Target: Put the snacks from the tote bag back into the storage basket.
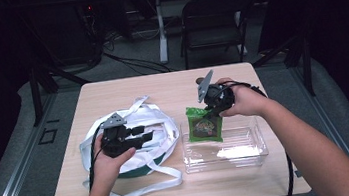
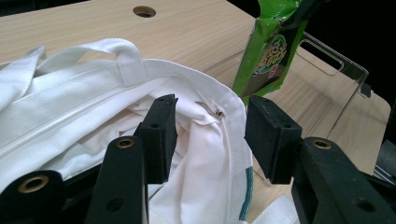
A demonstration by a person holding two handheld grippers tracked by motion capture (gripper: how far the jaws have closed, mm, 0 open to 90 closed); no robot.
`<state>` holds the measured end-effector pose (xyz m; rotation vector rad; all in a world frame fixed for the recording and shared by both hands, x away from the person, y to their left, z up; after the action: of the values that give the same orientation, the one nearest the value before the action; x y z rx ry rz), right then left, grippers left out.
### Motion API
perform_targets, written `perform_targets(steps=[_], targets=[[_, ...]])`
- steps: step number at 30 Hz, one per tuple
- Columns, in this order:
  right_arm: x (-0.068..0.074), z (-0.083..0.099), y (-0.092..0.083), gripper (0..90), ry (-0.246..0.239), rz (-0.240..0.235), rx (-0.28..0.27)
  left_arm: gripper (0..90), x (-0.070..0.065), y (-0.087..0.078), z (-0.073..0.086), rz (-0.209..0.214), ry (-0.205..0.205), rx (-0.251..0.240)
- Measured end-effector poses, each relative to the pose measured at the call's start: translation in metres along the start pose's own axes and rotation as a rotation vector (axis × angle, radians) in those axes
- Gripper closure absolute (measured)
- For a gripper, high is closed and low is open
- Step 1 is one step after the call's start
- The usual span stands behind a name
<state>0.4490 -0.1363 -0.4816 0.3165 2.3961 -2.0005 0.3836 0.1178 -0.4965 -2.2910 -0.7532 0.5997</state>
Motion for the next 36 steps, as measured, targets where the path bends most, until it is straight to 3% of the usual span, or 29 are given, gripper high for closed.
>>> perform_targets(steps=[21, 36], targets=[[-0.004, -0.016, 0.02, 76.1, -0.041, -0.002, -0.011, 53.6, 0.007, -0.005, 0.006, -0.013, -0.025, -0.003], [-0.01, -0.02, 0.024, 76.1, -0.073, 0.031, -0.015, 54.0, 0.011, -0.01, 0.013, -0.03, -0.047, -0.013]])
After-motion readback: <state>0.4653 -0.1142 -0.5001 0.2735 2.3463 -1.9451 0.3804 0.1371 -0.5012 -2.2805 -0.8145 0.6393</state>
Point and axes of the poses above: each handheld gripper's, and its own axes: y roughly forward along the jaws, z roughly out of its underside, x roughly to its left, the point moved 7 cm from there along y, roughly forward along the jaws, and after that the axes turned 12 degrees about x, right-handed, at the moved point
